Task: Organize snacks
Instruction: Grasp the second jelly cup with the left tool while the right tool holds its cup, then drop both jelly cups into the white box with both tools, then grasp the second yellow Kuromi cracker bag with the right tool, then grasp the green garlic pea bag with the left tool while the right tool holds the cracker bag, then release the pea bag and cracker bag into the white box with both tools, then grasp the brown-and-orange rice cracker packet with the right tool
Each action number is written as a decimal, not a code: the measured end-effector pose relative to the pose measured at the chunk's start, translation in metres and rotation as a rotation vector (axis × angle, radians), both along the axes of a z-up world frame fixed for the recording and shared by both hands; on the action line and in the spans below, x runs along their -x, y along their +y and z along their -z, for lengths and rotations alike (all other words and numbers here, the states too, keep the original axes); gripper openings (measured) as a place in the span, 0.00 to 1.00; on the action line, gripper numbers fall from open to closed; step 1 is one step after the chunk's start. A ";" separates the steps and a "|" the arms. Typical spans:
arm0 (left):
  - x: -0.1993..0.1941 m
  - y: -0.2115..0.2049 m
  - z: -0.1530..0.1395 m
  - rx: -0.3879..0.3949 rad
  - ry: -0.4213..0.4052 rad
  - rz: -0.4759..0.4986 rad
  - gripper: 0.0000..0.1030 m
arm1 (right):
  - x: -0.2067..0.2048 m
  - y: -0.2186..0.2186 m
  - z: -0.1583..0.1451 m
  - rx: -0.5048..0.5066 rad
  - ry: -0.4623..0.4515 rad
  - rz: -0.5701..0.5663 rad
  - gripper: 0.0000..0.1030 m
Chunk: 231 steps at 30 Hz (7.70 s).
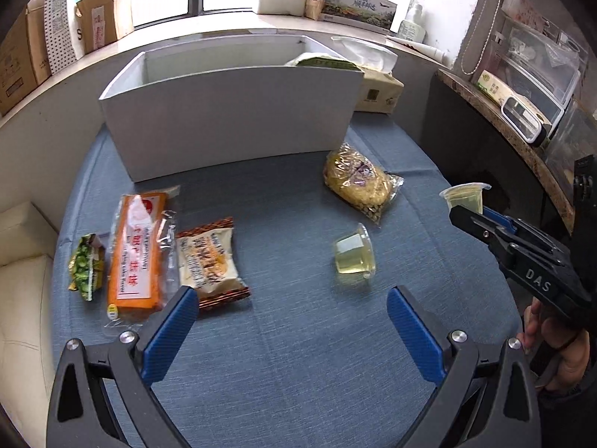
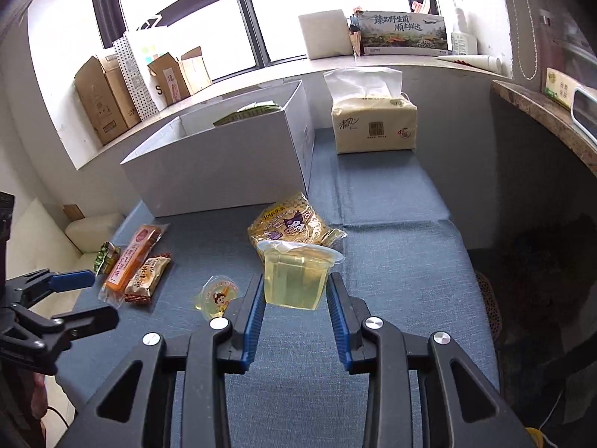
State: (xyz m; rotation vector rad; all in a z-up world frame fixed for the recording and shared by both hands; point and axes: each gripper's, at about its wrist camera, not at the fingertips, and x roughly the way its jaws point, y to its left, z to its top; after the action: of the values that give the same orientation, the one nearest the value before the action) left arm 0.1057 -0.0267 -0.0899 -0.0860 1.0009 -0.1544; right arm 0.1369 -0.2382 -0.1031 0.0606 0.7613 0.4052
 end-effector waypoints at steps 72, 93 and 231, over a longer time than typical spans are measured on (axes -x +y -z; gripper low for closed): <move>-0.173 0.110 -0.106 -0.141 -0.250 -0.122 1.00 | -0.174 0.101 -0.128 0.070 -0.119 -0.119 1.00; -0.005 0.123 -0.107 0.003 -0.259 -0.201 1.00 | -0.038 0.084 -0.087 0.005 -0.167 -0.281 1.00; -0.134 0.106 -0.127 -0.059 -0.240 -0.102 1.00 | -0.122 0.104 -0.113 -0.040 -0.075 -0.226 1.00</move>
State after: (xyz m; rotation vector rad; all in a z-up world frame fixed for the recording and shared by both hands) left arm 0.2401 0.0798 0.0375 -0.0633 0.7590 -0.0401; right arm 0.2589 -0.1346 0.0101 -0.0036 0.6887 0.6344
